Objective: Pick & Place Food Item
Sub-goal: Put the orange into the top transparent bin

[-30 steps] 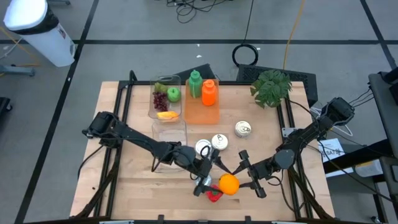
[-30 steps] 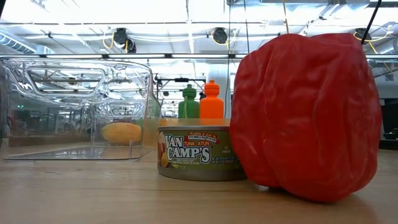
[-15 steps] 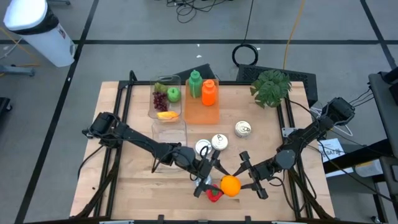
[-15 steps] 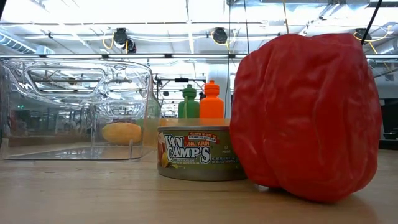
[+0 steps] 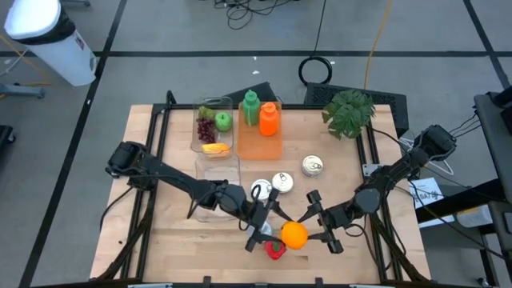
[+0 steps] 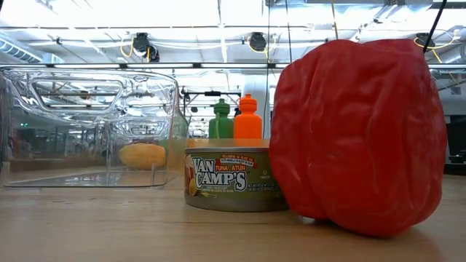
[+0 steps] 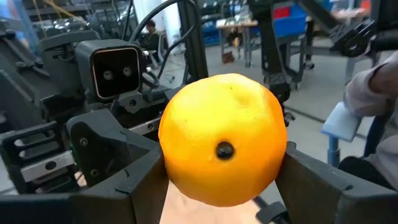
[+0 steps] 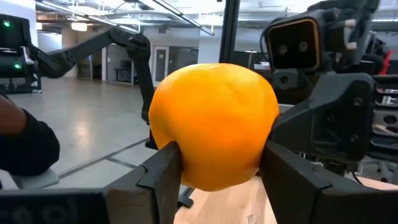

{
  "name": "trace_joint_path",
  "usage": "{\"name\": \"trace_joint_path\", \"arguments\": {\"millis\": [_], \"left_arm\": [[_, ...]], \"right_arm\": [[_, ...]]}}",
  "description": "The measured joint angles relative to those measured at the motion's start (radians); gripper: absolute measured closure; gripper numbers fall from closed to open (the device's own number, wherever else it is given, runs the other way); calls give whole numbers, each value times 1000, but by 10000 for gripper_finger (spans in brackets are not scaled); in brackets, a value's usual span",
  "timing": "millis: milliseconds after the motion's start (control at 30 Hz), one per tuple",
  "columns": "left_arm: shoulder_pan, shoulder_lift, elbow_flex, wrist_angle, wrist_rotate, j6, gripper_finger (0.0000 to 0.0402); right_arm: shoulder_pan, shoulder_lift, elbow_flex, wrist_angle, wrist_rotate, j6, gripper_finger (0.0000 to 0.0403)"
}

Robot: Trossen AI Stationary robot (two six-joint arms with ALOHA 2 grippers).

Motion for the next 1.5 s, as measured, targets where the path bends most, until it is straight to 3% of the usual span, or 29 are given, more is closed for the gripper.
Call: {"name": "trace_joint_path", "arguments": {"millis": [333, 567, 733, 900, 1267, 1367, 1500], "left_arm": [[-11, -22, 0, -58, -77, 24, 142], [-11, -32, 8, -12, -96, 26, 144], [-15, -56, 5, -83, -279, 34, 144], [4, -114, -49, -148, -450, 18, 144], [117, -425, -489, -56, -864, -159, 144], [182, -511, -561, -176, -947, -270, 144], [327, -572, -563, -432, -927, -417, 144]], "right_arm": [[0, 1, -4, 1, 3, 46, 213], [1, 2, -7, -51, 6, 56, 131], [-7, 4, -10, -59, 4, 113, 78], [-5, 3, -8, -80, 0, 119, 63], [-7, 3, -7, -89, 1, 119, 73], [-8, 2, -7, -82, 2, 118, 73], [-8, 2, -6, -87, 4, 118, 73]]}}
